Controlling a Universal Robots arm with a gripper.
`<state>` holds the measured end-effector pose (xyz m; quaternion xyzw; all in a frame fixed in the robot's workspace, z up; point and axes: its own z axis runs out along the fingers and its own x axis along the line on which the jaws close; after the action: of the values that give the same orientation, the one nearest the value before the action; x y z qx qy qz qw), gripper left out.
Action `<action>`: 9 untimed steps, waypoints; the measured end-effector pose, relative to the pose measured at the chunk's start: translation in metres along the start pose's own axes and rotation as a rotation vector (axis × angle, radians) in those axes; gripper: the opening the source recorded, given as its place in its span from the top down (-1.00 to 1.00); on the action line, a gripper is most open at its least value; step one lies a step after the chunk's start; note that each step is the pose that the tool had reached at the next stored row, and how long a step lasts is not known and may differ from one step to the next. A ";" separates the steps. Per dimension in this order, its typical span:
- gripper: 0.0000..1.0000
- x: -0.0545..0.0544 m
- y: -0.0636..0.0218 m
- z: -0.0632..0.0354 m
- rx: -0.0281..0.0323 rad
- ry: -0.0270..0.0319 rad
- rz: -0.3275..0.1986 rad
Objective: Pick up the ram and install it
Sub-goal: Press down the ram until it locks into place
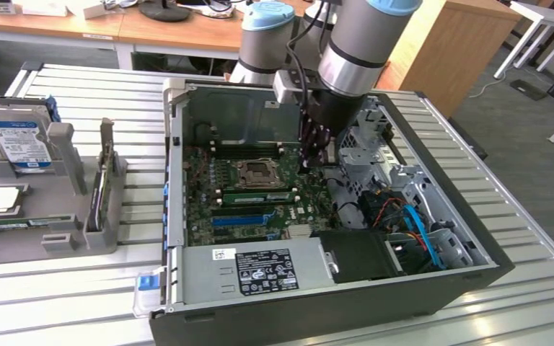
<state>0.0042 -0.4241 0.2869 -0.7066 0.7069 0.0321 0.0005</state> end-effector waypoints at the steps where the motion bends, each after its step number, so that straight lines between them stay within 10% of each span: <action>1: 0.79 0.000 0.0000 0.0001 0.0000 0.0004 0.000; 9: 0.79 0.000 -0.0001 0.0022 0.0001 -0.0001 0.000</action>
<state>0.0042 -0.4240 0.2847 -0.7066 0.7069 0.0321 0.0005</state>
